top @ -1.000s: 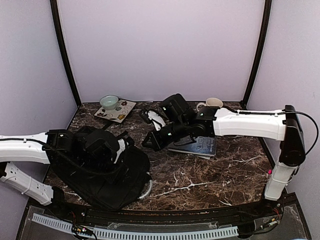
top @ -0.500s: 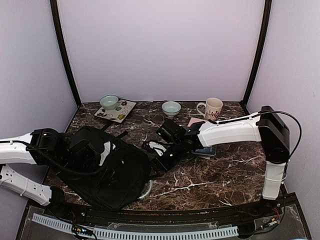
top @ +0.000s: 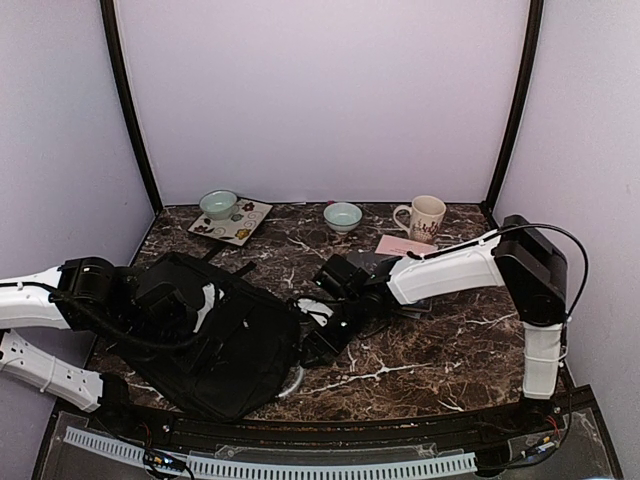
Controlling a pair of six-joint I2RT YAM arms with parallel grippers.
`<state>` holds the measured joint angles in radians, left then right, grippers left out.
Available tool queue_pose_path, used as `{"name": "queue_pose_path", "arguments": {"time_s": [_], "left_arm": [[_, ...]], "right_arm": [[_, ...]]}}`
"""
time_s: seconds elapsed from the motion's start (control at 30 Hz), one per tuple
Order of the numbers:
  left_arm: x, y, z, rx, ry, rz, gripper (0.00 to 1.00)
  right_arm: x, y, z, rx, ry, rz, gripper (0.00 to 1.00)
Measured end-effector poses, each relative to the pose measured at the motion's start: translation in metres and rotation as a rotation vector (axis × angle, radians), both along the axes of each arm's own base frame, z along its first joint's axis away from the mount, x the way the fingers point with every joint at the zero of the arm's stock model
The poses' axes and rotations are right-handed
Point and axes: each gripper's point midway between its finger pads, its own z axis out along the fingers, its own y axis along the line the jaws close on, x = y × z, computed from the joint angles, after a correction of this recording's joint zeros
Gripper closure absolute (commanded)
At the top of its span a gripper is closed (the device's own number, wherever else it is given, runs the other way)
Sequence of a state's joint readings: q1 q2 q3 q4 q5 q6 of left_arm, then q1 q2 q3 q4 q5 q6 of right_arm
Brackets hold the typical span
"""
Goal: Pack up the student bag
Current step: Grab the largest pocket of the student bag.
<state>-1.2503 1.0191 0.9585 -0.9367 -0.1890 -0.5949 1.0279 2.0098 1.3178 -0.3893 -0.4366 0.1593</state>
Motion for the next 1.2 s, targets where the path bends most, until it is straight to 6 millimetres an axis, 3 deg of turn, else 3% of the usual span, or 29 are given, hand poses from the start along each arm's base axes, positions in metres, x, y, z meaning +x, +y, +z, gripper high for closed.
{"name": "queue_pose_path", "arguments": {"time_s": [0.17, 0.33, 0.57, 0.73, 0.83, 1.2], "left_arm": [[0.003, 0.001, 0.0, 0.01, -0.017, 0.002, 0.36], [0.007, 0.002, -0.002, 0.03, -0.036, 0.013, 0.36], [0.01, 0.003, -0.003, 0.04, -0.048, 0.022, 0.36], [0.01, 0.003, -0.003, 0.038, -0.047, 0.029, 0.36], [0.01, 0.003, -0.003, 0.037, -0.047, 0.032, 0.36], [0.011, 0.003, -0.004, 0.038, -0.043, 0.042, 0.36]], "right_arm": [[-0.007, -0.011, -0.006, 0.006, -0.127, 0.082, 0.3], [-0.008, -0.009, -0.006, 0.014, -0.202, 0.139, 0.33], [0.002, 0.003, 0.004, 0.046, -0.272, 0.149, 0.45], [0.014, 0.022, 0.018, 0.1, -0.316, 0.145, 0.54], [0.018, 0.03, 0.019, 0.118, -0.324, 0.143, 0.56], [0.016, 0.03, 0.008, 0.108, -0.311, 0.148, 0.54]]}}
